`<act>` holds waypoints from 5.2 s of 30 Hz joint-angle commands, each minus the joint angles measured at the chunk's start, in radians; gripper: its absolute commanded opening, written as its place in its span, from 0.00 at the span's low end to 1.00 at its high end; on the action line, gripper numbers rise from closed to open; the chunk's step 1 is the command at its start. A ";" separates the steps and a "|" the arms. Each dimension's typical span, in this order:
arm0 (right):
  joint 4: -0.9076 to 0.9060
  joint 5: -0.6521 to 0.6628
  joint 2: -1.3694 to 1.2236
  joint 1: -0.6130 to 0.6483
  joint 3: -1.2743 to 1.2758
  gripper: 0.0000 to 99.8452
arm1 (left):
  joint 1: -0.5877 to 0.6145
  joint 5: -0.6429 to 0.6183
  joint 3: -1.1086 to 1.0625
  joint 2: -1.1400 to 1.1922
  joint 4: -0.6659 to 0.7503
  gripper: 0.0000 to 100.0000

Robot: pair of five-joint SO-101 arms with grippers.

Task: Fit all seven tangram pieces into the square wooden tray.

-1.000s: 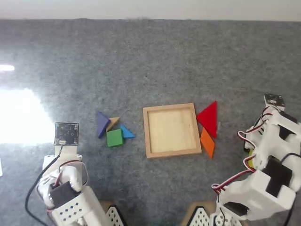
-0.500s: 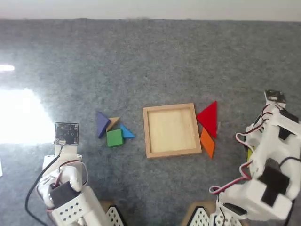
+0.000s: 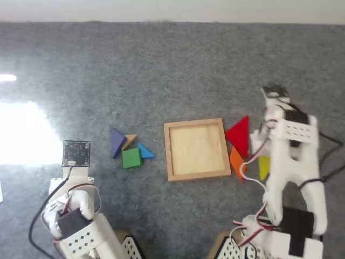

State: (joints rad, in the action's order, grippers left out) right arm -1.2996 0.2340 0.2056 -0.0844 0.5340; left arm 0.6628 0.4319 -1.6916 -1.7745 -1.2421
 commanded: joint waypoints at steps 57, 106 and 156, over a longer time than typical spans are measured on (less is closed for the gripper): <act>-0.013 -0.565 -0.503 0.573 -0.554 0.36 | -0.008 -0.009 0.007 0.002 -0.008 0.01; -0.047 -0.144 -0.266 0.220 -0.431 0.36 | -0.008 -0.009 0.007 0.002 -0.008 0.01; -0.004 -0.258 -0.746 0.297 -0.611 0.46 | -0.008 -0.009 0.007 0.002 -0.008 0.01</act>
State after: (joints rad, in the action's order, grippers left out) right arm -1.2566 -0.0130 -0.5432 0.1811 -0.0690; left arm 0.6628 0.4319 -1.6916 -1.7745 -1.2421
